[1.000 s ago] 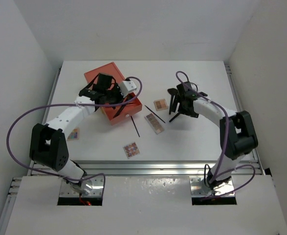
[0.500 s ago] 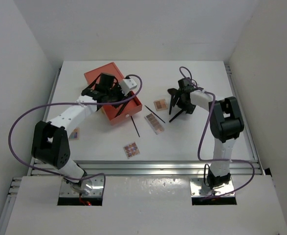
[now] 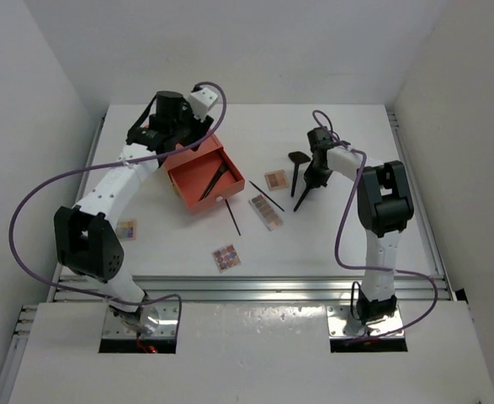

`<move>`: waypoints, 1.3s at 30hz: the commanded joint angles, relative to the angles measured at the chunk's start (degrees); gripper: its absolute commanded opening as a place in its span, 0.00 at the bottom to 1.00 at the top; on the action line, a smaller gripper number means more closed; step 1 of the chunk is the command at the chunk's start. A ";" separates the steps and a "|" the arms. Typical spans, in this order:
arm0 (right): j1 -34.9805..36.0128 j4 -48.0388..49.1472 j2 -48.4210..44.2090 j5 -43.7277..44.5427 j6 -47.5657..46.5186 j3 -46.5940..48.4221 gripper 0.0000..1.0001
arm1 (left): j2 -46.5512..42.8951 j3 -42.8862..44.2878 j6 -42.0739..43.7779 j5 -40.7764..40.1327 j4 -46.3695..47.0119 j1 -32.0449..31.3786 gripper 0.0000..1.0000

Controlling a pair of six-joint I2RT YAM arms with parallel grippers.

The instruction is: Organize the makeup

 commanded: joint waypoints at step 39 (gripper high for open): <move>30.70 27.15 -5.59 -3.89 29.62 6.95 0.30 | -4.07 -10.27 -7.43 -12.24 5.54 5.74 0.61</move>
